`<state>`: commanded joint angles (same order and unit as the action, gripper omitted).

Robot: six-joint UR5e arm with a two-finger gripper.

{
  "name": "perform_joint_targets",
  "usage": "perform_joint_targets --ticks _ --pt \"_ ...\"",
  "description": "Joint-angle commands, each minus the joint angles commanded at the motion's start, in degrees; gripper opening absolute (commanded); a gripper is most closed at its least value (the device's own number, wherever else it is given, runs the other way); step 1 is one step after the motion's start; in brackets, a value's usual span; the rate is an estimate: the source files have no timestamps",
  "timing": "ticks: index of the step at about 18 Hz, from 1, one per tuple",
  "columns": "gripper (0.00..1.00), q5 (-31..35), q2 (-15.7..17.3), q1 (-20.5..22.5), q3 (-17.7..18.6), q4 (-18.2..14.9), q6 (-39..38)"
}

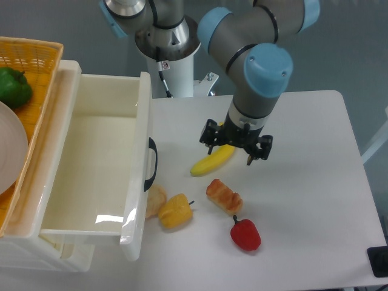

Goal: Pick up the square bread
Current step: 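Move the open gripper down toward the yellow banana area, then shift the gripper over the square toasted bread and lower it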

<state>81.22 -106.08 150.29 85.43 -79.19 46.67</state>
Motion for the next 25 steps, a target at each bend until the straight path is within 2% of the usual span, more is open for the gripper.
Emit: perform_joint_targets --ticks 3,8,13,17,25 --pt "1.00 -0.36 0.52 0.36 0.09 -0.09 2.20" --pt "1.00 -0.54 0.70 0.97 1.75 0.26 1.67" --pt "1.00 0.08 0.44 1.32 4.74 4.04 0.80" --pt "1.00 -0.18 -0.17 1.41 6.50 6.94 -3.15" --pt "1.00 -0.18 -3.86 1.24 6.86 10.89 -12.74"
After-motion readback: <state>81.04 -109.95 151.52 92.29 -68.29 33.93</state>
